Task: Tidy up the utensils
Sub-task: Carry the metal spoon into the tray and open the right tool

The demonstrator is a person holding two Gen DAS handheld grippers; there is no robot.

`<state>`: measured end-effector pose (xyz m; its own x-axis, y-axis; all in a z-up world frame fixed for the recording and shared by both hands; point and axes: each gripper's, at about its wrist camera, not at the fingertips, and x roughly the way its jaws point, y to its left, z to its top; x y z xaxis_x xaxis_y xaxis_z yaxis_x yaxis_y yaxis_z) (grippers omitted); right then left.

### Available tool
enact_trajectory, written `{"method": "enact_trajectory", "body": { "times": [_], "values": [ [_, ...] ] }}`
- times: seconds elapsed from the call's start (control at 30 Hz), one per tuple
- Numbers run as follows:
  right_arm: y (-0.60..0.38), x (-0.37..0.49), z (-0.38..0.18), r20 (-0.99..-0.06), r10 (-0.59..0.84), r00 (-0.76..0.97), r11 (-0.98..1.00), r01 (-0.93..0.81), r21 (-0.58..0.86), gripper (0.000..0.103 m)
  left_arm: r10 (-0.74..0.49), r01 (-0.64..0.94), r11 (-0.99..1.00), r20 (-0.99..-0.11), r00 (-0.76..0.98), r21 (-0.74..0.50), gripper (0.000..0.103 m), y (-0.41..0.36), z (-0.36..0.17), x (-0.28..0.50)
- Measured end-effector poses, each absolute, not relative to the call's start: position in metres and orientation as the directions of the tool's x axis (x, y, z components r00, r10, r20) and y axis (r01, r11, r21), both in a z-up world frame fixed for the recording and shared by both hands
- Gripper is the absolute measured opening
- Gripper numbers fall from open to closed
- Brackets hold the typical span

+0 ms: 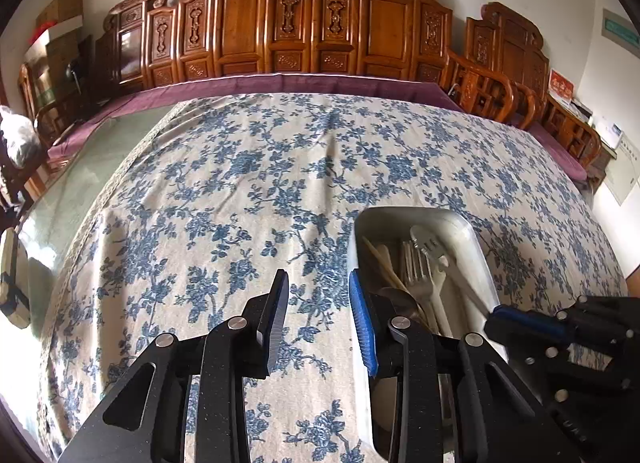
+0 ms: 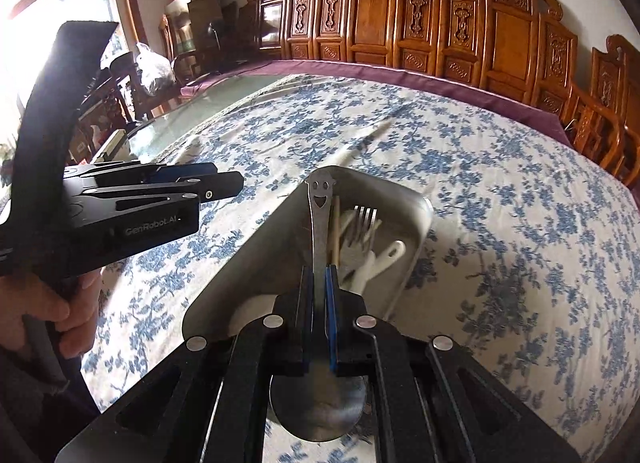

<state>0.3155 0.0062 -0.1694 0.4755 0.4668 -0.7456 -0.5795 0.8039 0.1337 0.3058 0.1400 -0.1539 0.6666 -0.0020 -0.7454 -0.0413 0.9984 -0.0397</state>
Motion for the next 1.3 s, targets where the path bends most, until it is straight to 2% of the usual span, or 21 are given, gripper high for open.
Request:
{"method": "enact_trajectory", "body": {
  "times": [0.1,0.13,0.17,0.47,0.53,0.9,1.3],
  "values": [
    [0.013,0.319,-0.176,-0.753,0.467,0.464,0.806,-0.574,0.146,0.007,0.003,-0.054,0.998,-0.746,0.665,-0.044,0.034,0.145,-0.154,0.306],
    [0.014,0.321,-0.179,-0.756,0.465,0.461,0.807,-0.572,0.148,0.007,0.003,-0.058,0.997,-0.747,0.665,-0.048,0.040,0.146,-0.154,0.307],
    [0.016,0.322,-0.181,-0.758,0.462,0.459,0.809,-0.570,0.148,0.007,-0.001,-0.063,0.996,-0.742,0.670,-0.058,0.051,0.148,-0.153,0.306],
    [0.021,0.339,-0.200,-0.774,0.451,0.444,0.834,-0.519,0.187,0.007,0.015,-0.096,0.993,-0.735,0.678,-0.068,0.060,0.155,-0.151,0.307],
    [0.020,0.344,-0.203,-0.778,0.447,0.442,0.840,-0.506,0.196,0.007,0.018,-0.103,0.992,-0.734,0.679,-0.070,0.068,0.157,-0.152,0.307],
    [0.024,0.346,-0.206,-0.760,0.498,0.419,0.821,-0.510,0.257,0.009,0.026,-0.108,0.992,-0.730,0.683,-0.065,0.070,0.158,-0.151,0.307],
    [0.000,0.322,-0.182,-0.731,0.477,0.487,0.828,-0.528,0.188,0.009,0.024,-0.093,0.994,-0.721,0.693,-0.056,0.073,0.148,-0.149,0.303]
  ]
}}
